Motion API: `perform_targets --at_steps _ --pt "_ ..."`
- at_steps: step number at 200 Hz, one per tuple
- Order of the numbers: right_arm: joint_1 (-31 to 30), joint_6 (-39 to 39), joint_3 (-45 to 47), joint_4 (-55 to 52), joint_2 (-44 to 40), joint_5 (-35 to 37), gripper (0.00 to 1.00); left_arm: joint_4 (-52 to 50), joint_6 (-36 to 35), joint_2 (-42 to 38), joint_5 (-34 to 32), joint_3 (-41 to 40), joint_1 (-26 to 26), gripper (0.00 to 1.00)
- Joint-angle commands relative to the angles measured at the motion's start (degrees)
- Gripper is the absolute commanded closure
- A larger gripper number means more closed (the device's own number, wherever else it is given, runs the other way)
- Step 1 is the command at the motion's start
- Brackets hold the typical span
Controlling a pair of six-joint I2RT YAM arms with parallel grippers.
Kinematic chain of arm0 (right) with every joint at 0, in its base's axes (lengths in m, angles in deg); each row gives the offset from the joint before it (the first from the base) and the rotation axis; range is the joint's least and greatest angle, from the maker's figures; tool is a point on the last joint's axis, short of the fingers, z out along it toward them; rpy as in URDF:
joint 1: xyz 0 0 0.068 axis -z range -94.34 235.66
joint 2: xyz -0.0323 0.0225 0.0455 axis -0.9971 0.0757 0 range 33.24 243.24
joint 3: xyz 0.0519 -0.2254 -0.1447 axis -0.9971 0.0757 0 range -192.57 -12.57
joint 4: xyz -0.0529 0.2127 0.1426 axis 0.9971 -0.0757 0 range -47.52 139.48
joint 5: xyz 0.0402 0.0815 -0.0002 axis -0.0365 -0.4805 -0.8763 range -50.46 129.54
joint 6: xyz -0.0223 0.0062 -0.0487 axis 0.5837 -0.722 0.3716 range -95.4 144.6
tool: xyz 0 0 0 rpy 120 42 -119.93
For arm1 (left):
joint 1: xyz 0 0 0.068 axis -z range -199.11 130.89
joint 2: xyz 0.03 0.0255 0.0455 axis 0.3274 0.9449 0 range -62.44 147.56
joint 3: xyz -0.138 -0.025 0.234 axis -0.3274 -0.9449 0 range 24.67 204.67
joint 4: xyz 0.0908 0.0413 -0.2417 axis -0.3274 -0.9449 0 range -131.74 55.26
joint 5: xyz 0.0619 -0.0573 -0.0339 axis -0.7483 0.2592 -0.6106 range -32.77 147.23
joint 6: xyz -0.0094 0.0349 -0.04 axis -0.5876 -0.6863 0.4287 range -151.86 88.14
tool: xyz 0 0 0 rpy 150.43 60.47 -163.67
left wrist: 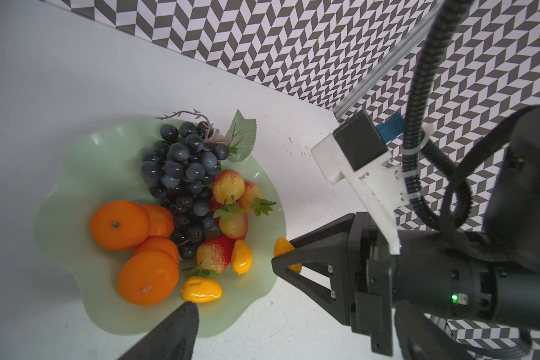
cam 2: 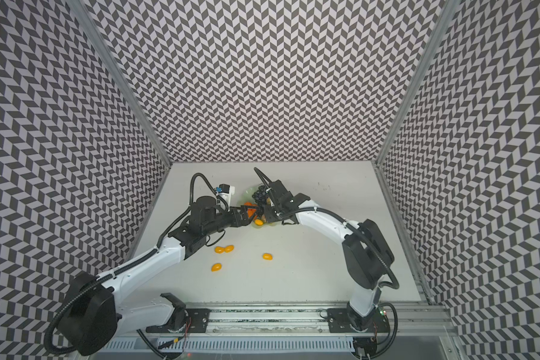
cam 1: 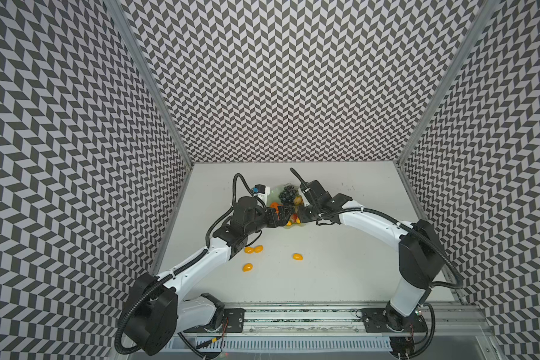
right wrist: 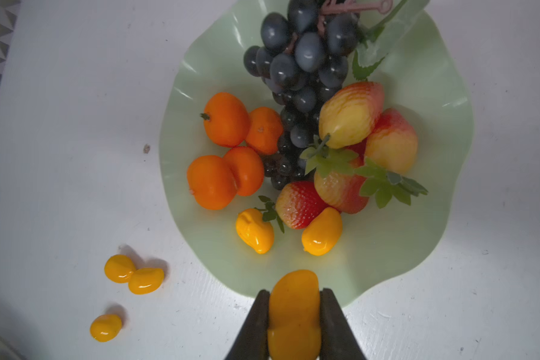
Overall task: Arrange fruit in a fruit bowl
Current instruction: Pick up the fruit from the center of the table, then place the fruit in the fruit bowl.
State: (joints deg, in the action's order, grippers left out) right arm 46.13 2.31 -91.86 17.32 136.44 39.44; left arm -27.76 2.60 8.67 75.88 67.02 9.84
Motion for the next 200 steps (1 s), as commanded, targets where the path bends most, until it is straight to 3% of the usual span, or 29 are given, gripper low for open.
perform_targets --at_steps 1,88,200 --pt "0.7 1.0 -3.0 0.5 2.8 -1.0 0.76 2.8 1.0 1.9 4.0 1.9 -1.9 0.00" --pt "1.5 2.4 -7.5 -1.3 10.4 -2.1 0.75 3.6 1.1 6.5 7.8 2.6 -4.0 0.01" --pt "1.5 2.8 -7.1 -1.7 9.9 -2.9 0.68 1.8 1.4 7.8 8.7 2.9 -4.1 0.02"
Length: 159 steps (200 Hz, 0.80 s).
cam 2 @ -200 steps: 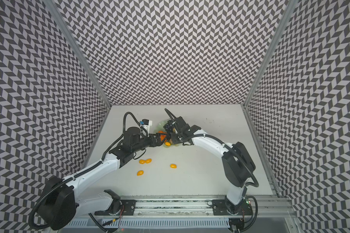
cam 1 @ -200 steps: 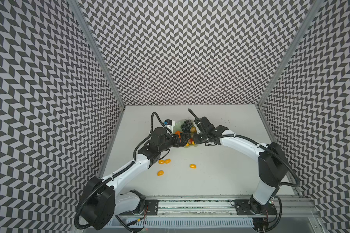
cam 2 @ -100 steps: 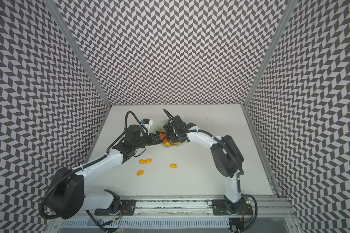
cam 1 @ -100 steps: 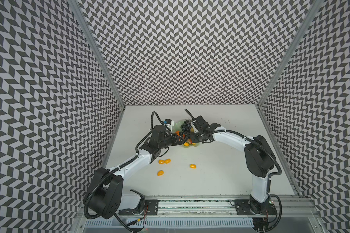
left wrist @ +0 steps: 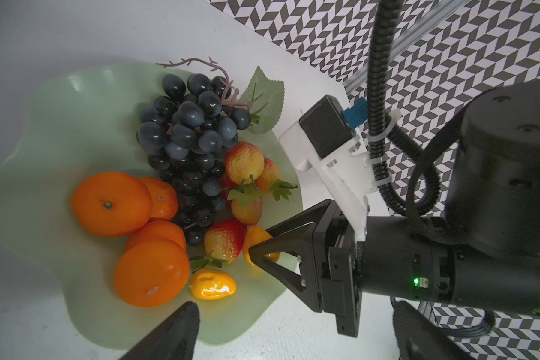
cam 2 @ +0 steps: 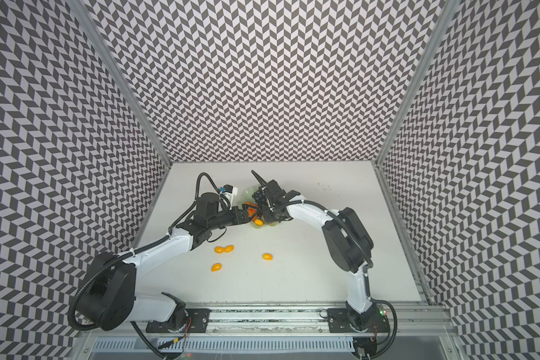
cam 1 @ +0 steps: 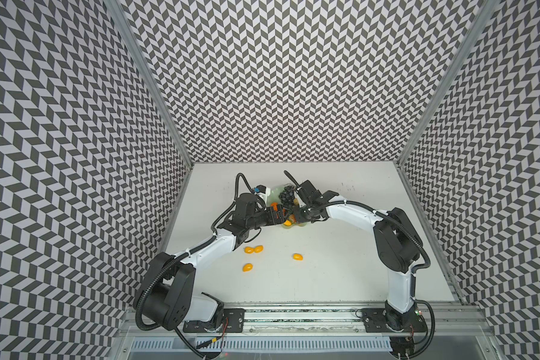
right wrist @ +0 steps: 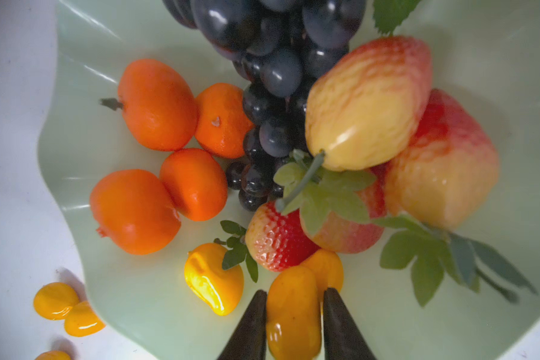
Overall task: Arrange fruit in a fruit bowl
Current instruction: Place the fruit in the fruit bowl.
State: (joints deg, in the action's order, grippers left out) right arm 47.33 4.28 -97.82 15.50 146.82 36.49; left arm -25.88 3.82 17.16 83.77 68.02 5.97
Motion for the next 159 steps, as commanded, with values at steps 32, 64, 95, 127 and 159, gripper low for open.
perform_targets --at_steps 32,64,95,127,159 --pt "0.3 1.0 -1.3 -0.8 -1.9 0.6 0.66 -1.4 -0.1 -2.5 0.5 1.4 -0.3 0.01" --pt "0.3 1.0 -1.0 -1.6 -4.7 0.9 0.62 -4.0 -0.3 -5.8 -0.2 0.8 -0.2 0.01" --pt "0.0 1.0 0.3 -1.8 -8.1 0.2 0.60 -6.8 -0.5 -10.3 -0.9 -0.7 -0.2 0.01" --pt "-0.9 0.6 3.2 -2.3 -12.4 1.0 0.60 -11.5 -0.9 -15.8 -2.6 -3.1 0.4 0.01" --pt "-4.4 0.7 8.8 -2.5 -16.7 1.9 0.60 -17.1 -0.1 -21.8 -5.6 -5.5 2.3 0.00"
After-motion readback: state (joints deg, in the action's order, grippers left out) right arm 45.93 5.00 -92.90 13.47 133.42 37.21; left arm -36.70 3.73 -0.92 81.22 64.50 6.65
